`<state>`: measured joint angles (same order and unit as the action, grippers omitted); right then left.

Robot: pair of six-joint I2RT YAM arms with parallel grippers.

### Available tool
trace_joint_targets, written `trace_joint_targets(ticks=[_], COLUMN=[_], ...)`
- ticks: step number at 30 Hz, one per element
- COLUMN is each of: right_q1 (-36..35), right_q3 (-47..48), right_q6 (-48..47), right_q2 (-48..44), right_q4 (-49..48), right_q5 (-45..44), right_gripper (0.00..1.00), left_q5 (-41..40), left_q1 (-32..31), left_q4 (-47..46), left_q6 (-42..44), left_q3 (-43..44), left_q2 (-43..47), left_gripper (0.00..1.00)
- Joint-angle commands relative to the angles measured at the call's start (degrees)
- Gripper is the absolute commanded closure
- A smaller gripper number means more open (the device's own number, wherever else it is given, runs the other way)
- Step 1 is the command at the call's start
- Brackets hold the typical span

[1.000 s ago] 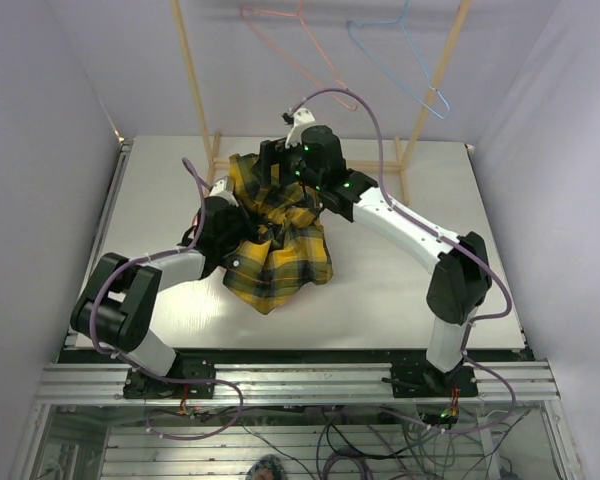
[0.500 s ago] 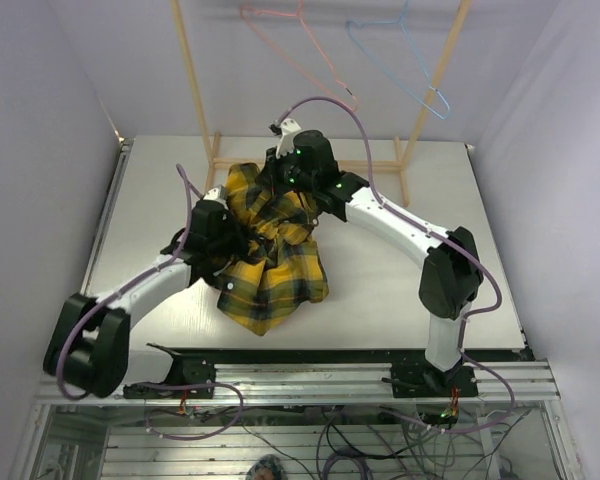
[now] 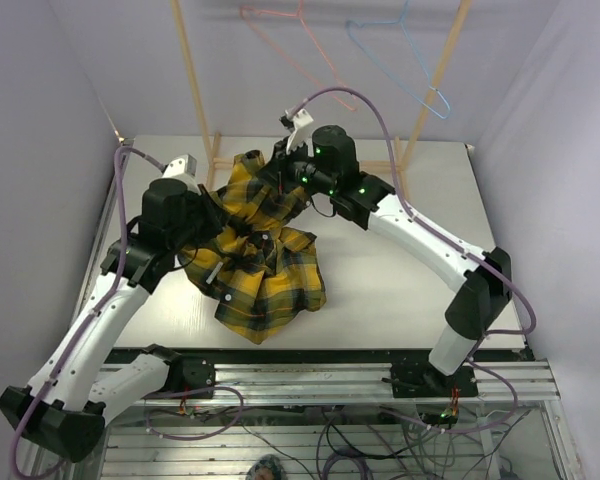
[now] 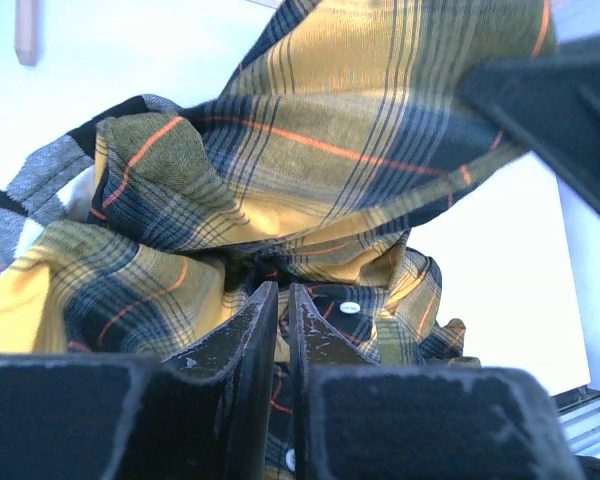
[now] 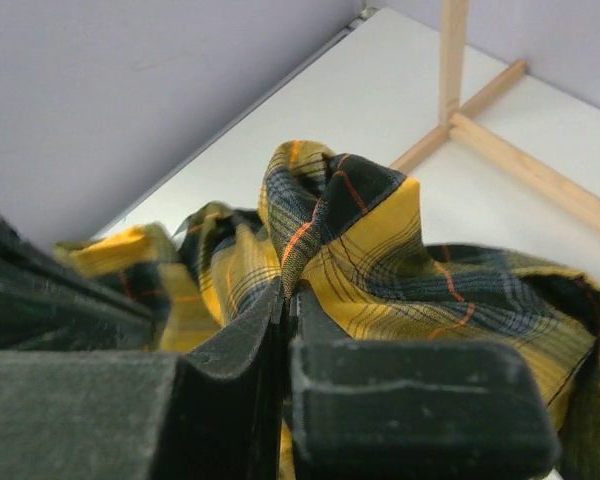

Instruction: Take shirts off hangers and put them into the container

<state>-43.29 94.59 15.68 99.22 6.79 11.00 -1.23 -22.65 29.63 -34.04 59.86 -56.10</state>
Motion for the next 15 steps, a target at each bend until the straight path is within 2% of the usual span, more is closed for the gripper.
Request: trace_joint_targets(ticks=[1,5,11,15], right_q1=[-3.7,-7.9,-13.9,-18.0], right_q3=[-3.1,-8.8,-22.3,-26.5], right_q6=[-2.5,-2.5,0.6,-0.1], right_q2=[-5.2,-9.8,-15.7,-13.5], right_q4=[0.7,1.6,-2.7,-1.3], right_q5=[2.4,3.4,8.7,7.0], right_gripper=[1.00,1.00,1.00,1.00], left_q5=[-3.8,-7.5,-13.8,-11.6], left_q1=[-0.2,-0.2,-0.2,-0.2], left_q4=[6.4,7.9,10.1,8.6], left_q6=[1.5,1.4,2.2,2.6], left_q3=[3.2,5.6,9.1,8.6], left_q2=[2.7,6.7,12.9,14.4], left_gripper=[0.79,0.79,0.78,0.79])
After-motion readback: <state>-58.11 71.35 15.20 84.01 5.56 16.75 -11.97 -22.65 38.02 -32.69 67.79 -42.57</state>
